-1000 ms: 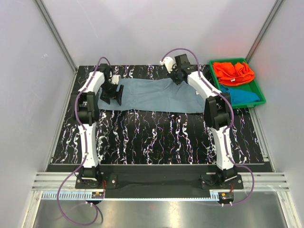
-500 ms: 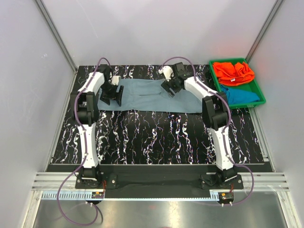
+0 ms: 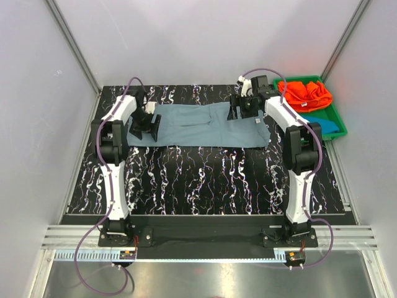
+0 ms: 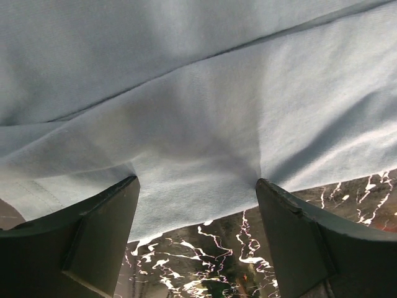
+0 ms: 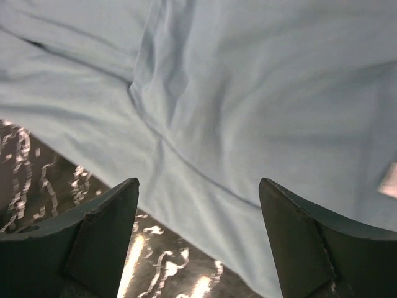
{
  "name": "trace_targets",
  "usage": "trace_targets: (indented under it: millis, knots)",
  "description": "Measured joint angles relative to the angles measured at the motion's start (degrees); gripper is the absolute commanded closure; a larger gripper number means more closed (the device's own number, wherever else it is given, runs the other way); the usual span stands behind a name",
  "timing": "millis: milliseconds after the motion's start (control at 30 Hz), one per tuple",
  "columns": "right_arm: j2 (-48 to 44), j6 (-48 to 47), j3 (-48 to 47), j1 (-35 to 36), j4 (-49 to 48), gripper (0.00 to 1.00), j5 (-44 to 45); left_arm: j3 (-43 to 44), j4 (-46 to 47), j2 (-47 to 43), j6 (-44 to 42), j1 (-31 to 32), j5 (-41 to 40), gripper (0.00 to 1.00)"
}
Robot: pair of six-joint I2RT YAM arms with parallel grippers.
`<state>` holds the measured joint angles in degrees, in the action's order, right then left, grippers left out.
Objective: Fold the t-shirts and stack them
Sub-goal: Fold the tshirt
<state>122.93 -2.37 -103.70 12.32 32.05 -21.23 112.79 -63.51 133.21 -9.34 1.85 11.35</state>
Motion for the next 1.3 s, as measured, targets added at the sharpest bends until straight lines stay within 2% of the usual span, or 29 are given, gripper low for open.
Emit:
trace_targets:
  millis: [400,833,1167,1300]
  knots:
    - [8.83,8.90,-0.24,-0.26,0.92,0.16,-10.67,-3.69,0.26,-2.54,0.17,0.00,-5.31,0.16]
    - [11.58,11.85,-3.98,-4.48,1.03,0.15,-12.79,-4.02,0.70,-2.54,0.22,0.00,-9.11,0.16]
    - [16.72,11.85,-12.81,-5.31,2.12,0.15,-12.39,-17.11,3.21,-9.60,0.39,2.60,-10.43,0.18]
    - [16.87,11.69,-13.09,-5.31,2.03,0.14,-11.98,-17.68,2.16,-12.70,0.35,4.22,-10.73,0.17]
